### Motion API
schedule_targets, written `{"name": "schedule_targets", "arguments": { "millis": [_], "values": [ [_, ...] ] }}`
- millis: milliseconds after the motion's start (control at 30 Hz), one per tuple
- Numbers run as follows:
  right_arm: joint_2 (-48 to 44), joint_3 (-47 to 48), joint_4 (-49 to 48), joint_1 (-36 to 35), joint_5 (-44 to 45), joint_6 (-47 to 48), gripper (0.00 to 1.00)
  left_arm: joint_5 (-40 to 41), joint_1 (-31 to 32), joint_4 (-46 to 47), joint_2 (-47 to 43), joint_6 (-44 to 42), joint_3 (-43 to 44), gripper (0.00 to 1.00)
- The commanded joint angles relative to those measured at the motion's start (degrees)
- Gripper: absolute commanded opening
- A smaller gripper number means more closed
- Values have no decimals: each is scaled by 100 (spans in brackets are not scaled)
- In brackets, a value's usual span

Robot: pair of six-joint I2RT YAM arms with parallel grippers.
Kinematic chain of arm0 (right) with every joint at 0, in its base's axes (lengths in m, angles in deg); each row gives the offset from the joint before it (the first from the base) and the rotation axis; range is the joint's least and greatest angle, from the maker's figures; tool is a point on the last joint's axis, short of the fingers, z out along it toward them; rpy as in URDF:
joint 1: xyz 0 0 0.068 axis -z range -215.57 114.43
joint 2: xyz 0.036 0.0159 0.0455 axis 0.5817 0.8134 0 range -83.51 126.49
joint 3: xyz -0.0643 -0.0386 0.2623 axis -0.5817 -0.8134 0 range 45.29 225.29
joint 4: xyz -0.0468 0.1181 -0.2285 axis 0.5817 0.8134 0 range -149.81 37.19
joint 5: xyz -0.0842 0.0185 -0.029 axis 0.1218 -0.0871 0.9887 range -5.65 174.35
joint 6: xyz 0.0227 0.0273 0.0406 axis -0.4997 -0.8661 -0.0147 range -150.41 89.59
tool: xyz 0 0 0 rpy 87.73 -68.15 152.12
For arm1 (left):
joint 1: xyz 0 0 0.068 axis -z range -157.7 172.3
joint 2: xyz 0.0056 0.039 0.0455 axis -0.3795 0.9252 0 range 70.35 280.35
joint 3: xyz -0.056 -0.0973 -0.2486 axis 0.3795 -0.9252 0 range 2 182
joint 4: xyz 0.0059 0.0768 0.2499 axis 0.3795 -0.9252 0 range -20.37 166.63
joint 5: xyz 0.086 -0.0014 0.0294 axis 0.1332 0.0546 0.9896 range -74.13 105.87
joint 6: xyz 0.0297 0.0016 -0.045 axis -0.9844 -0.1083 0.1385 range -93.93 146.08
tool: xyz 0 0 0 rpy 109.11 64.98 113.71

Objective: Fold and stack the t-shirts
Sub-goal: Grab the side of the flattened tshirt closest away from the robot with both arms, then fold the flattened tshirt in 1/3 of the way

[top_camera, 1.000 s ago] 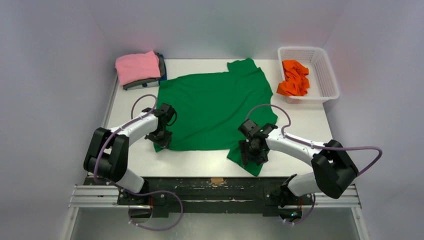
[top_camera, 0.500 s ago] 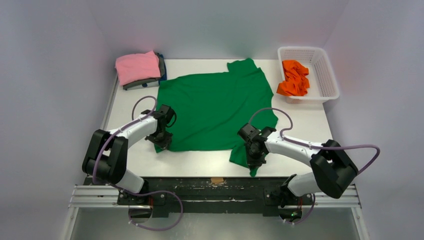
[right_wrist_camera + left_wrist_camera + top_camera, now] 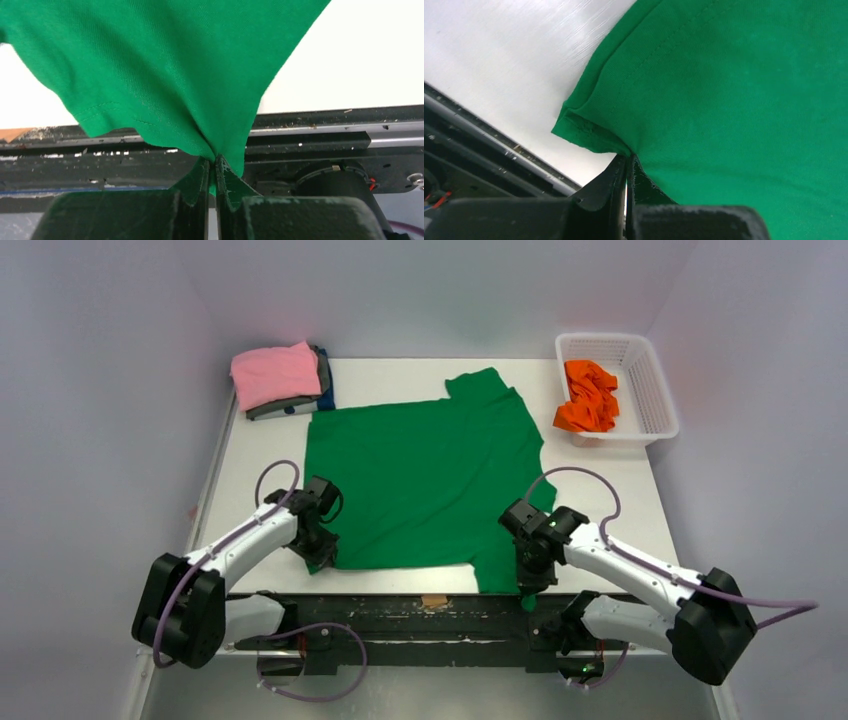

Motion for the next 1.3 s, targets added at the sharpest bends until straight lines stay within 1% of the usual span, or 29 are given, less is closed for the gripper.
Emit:
{"name": "schedule_targets", "arguments": {
  "millis": [0, 100, 267, 433, 567, 733, 933, 1133, 1267],
  "values": [
    [-558, 66, 439, -21, -235, 36, 0, -60, 81, -588, -533, -155, -67, 0],
    [-551, 279, 140, -13, -249, 85, 0, -36, 81, -522, -682, -113, 31, 0],
    [60, 1415, 155, 30, 524, 678, 0, -58, 79, -493, -554, -88, 516, 0],
    [358, 2224, -142, 437, 698, 1163, 0, 162, 27, -535, -472, -75, 908, 0],
    [586, 2767, -334, 949, 623, 1466, 0, 168, -193, -573, -292, -217, 1217, 0],
    [896, 3424, -531, 1209, 697, 1718, 0, -183, -585, -244, 26, -489, 1421, 0],
    [1401, 3972, -632, 1517, 703, 1928, 0, -338, -874, -196, 632, -826, 2019, 0],
    [1894, 4356, -823, 1861, 424, 2071, 0, -120, -977, -523, 1185, -968, 2720, 0],
    [2439, 4822, -744, 2015, 358, 2208, 0, -90, -1112, -552, 1555, -1018, 3031, 0]
  ]
}}
